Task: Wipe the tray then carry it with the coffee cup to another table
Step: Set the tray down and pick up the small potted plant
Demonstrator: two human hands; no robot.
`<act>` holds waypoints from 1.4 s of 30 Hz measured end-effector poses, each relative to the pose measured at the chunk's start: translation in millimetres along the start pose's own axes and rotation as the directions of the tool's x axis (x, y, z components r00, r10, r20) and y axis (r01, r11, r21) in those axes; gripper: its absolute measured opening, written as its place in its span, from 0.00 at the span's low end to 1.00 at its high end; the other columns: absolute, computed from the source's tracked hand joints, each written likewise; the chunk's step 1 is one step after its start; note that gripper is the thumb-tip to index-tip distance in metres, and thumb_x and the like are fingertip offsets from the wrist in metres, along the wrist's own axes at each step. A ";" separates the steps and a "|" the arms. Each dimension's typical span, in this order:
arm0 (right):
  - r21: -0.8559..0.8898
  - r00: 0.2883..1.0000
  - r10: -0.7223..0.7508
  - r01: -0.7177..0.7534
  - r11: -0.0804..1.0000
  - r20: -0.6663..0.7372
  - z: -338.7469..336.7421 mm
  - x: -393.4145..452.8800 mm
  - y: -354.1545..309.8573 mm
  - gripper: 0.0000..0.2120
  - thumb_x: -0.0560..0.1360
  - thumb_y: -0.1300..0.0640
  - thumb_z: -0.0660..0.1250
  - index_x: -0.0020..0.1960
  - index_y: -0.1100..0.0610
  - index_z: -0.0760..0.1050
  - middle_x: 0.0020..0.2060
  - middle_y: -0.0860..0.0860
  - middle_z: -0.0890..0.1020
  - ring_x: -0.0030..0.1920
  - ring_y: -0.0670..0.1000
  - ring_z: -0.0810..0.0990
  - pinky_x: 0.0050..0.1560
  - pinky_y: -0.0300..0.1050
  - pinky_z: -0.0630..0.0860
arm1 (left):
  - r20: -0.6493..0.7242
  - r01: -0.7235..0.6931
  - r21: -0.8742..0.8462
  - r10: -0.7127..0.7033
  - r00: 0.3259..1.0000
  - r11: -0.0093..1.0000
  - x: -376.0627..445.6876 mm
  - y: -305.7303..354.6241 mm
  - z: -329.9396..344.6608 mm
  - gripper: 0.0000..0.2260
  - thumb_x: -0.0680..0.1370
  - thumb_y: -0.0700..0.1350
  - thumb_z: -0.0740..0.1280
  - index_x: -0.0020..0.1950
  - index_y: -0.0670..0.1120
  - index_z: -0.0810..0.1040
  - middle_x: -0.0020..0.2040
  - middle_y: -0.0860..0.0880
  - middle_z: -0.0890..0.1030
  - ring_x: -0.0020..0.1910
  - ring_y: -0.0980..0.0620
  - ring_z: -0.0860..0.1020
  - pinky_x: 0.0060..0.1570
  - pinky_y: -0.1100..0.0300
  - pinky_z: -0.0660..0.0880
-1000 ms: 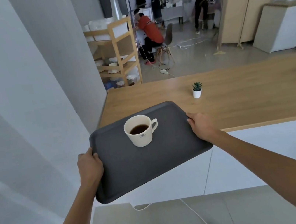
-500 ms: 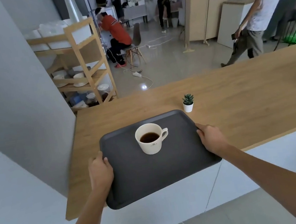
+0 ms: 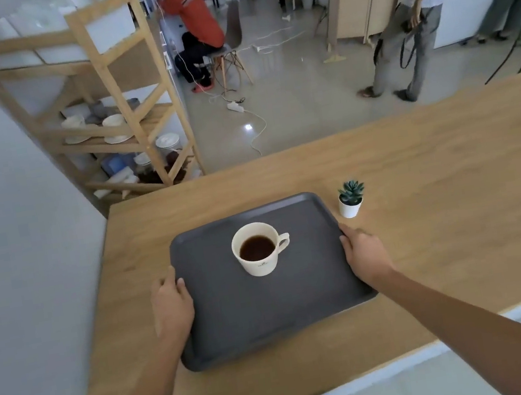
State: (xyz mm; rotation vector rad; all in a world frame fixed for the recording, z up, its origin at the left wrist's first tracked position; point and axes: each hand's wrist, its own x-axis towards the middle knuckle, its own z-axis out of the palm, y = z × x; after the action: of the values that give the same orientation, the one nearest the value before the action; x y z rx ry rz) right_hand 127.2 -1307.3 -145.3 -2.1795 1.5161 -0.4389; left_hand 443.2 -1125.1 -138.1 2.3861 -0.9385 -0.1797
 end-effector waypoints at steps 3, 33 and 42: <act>-0.007 1.000 0.011 -0.011 1.000 0.011 6.9 22.6 0.9 0.20 0.81 0.53 0.52 0.71 0.50 0.65 0.53 0.59 0.79 0.49 0.64 0.79 0.45 0.55 0.77 | 0.023 0.051 0.013 -0.051 0.998 0.999 18.3 2.6 12.5 0.19 0.81 0.42 0.55 0.72 0.39 0.67 0.56 0.33 0.75 0.55 0.35 0.74 0.57 0.47 0.71; 0.302 0.928 0.326 -0.263 0.916 -0.182 -30.4 52.4 43.5 0.13 0.79 0.59 0.59 0.59 0.61 0.78 0.52 0.60 0.84 0.54 0.61 0.81 0.55 0.48 0.73 | 0.137 -0.338 -0.411 0.424 0.895 0.846 48.7 205.2 52.1 0.15 0.80 0.42 0.59 0.66 0.44 0.73 0.64 0.46 0.74 0.62 0.50 0.74 0.61 0.62 0.69; 0.629 0.915 0.374 -0.380 0.679 0.150 -28.7 84.4 58.3 0.20 0.76 0.47 0.59 0.67 0.49 0.74 0.60 0.51 0.80 0.61 0.55 0.78 0.63 0.57 0.75 | 0.731 0.467 -0.499 0.065 0.679 0.730 24.3 276.8 162.3 0.13 0.80 0.50 0.57 0.60 0.50 0.76 0.59 0.51 0.76 0.62 0.49 0.73 0.65 0.54 0.68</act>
State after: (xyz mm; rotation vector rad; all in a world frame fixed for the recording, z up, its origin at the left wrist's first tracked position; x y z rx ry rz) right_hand 95.8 -1408.9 -151.2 -1.2852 1.4673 -0.6861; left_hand 247.6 -1380.0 -119.3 1.6965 -0.6955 -1.3947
